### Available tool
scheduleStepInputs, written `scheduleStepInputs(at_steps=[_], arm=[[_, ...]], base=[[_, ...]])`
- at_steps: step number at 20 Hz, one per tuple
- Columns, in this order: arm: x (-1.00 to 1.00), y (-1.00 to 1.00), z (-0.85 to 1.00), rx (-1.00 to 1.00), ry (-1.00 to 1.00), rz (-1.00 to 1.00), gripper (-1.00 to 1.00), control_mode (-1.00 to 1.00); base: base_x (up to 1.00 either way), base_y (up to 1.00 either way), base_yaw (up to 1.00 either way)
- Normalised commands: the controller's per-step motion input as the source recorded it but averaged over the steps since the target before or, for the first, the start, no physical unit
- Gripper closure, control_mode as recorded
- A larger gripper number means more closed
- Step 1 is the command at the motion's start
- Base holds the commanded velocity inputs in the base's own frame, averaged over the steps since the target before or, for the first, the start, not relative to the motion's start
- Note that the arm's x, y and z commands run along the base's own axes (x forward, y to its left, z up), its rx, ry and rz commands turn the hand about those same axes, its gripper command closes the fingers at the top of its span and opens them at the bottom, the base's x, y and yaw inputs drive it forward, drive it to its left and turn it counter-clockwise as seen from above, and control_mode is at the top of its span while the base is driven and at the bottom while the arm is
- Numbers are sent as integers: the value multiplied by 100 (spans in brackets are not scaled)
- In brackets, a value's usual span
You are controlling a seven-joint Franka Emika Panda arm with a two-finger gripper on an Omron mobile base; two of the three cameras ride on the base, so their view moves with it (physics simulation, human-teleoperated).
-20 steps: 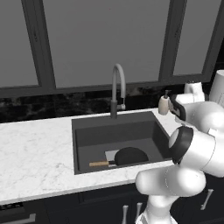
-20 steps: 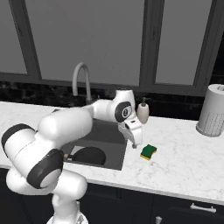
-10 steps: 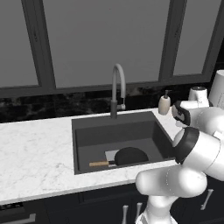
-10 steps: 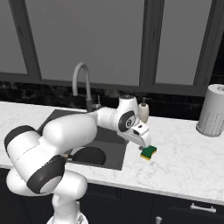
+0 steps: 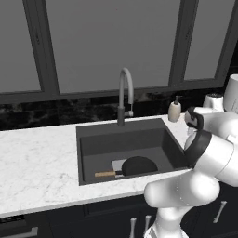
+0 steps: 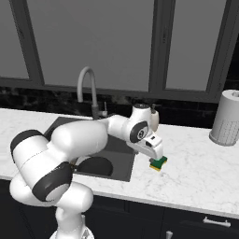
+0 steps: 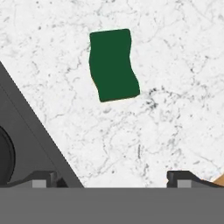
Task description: Pick the pan and sponge and place them into the sink. Then turn on the water.
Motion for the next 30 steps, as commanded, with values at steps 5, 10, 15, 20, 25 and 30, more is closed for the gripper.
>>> scheduleStepInputs(at_steps=[5, 10, 15, 20, 25, 30], arm=[[35, -21, -9, 19, 0, 0, -100, -100], [13, -32, -17, 14, 0, 1, -100, -100], [10, -20, -19, 4, 0, 0, -100, -100], [18, -4, -27, 0, 0, 0, -100, -100], [16, -12, -25, 0, 0, 0, -100, -100], [15, -10, -29, 0, 0, 0, -100, -100]], base=[[0, 0, 0], [0, 0, 0], [0, 0, 0], [0, 0, 0], [0, 0, 0], [0, 0, 0]])
